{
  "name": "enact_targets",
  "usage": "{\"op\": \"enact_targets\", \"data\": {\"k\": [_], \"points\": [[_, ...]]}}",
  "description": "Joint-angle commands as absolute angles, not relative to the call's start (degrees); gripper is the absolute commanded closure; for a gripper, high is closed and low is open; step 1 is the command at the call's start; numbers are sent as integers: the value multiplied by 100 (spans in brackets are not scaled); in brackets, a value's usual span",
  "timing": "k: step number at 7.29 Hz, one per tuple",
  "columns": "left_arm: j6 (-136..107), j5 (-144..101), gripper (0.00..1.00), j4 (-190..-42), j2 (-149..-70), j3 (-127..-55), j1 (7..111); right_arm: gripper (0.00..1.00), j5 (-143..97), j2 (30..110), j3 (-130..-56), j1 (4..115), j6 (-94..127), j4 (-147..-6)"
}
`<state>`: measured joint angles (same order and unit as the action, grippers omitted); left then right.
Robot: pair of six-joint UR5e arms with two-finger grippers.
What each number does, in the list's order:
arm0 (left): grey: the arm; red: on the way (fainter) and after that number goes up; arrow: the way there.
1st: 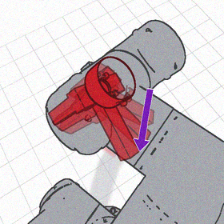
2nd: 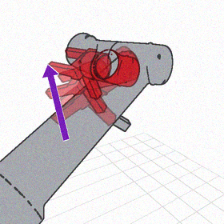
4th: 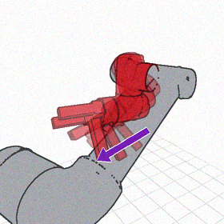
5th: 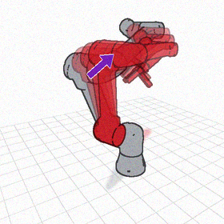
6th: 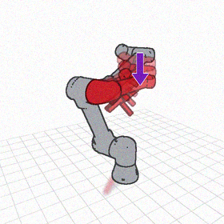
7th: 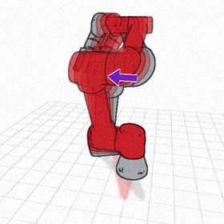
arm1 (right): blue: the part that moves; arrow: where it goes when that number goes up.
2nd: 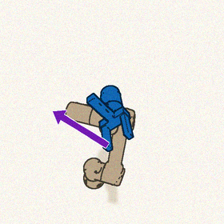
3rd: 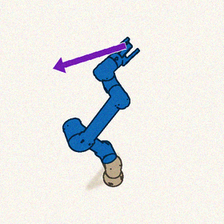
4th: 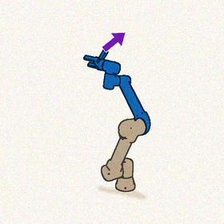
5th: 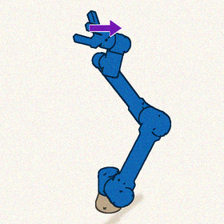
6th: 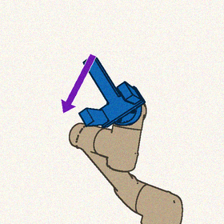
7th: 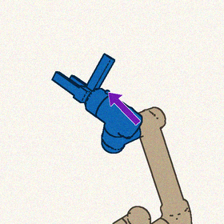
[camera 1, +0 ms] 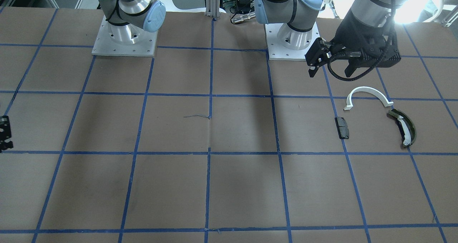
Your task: Place bearing gear from tray to pile
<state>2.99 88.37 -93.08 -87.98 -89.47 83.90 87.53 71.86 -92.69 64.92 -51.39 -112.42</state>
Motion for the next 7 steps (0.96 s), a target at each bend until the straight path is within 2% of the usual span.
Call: {"op": "enact_targets", "data": {"k": [1, 4, 7], "points": [[299, 8833, 0, -9299, -8798, -8947, 8385, 92, 8692, 7155, -9272, 7807, -3051, -11206], [238, 8815, 0, -9299, -8789, -8938, 8420, 92, 8666, 6786, -9325, 9732, 229, -11398], [272, 8815, 0, -9299, -8789, -8938, 8420, 92, 8666, 6162, -9552, 11028, 2159, -12538]]}}
